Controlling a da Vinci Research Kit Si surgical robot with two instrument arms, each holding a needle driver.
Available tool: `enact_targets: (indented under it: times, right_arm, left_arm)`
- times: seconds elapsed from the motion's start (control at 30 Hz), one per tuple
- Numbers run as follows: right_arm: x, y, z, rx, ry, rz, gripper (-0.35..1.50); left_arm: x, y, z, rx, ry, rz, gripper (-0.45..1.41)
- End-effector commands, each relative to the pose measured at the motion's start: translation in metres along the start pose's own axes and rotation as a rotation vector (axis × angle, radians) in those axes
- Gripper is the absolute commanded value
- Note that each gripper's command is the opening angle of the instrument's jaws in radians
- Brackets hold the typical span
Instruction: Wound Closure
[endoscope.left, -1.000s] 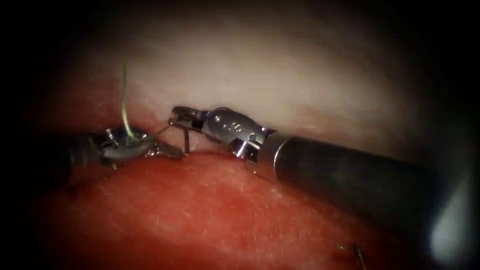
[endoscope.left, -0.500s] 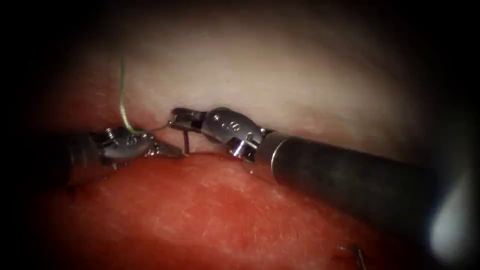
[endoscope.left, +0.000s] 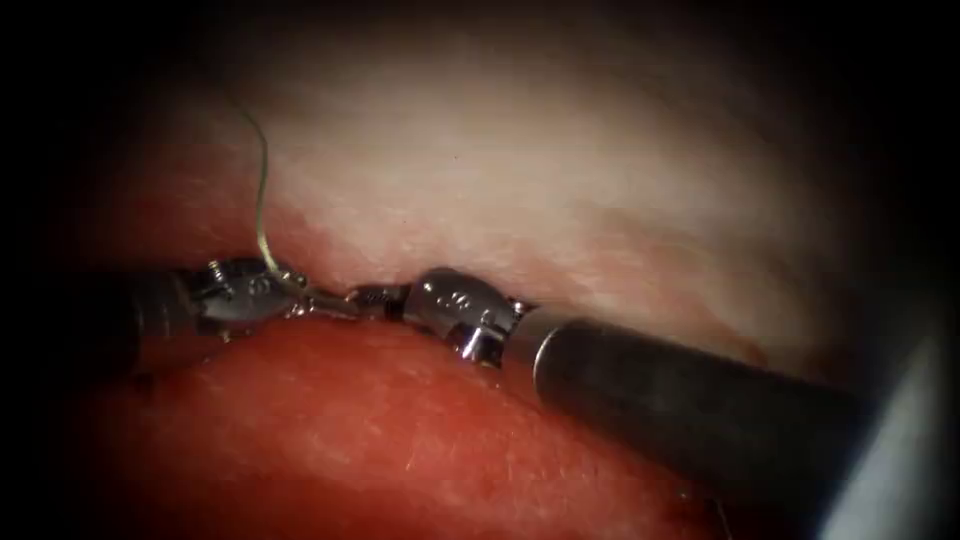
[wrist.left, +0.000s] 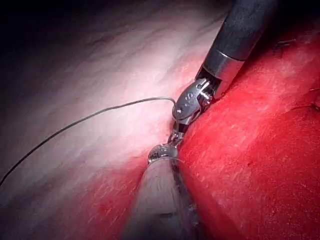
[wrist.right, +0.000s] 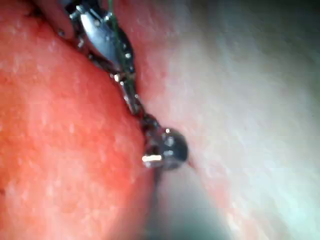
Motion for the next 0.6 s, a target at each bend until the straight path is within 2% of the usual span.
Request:
enact_targets:
  times: [0.03,0.07,0.3,0.6]
  right_arm:
    - [0.0008,0.0009,0.0006,-0.033,0.043,-0.032,-0.35]
    - [0.0016,0.0015,0.0004,-0.077,0.069,-0.073,-0.35]
    - [0.0043,0.0028,-0.0011,-0.170,0.165,-0.257,-0.35]
    - [0.0063,0.0035,-0.0035,-0.253,0.231,-0.389,-0.35]
  left_arm:
    - [-0.0001,-0.0002,0.0008,-0.001,0.001,0.000,-0.45]
    - [-0.0001,-0.0002,0.0008,-0.001,0.001,0.000,-0.45]
    - [0.0002,0.0002,0.0007,-0.002,0.001,-0.003,-0.45]
    - [0.0002,0.0001,0.0007,-0.002,0.001,-0.003,-0.45]
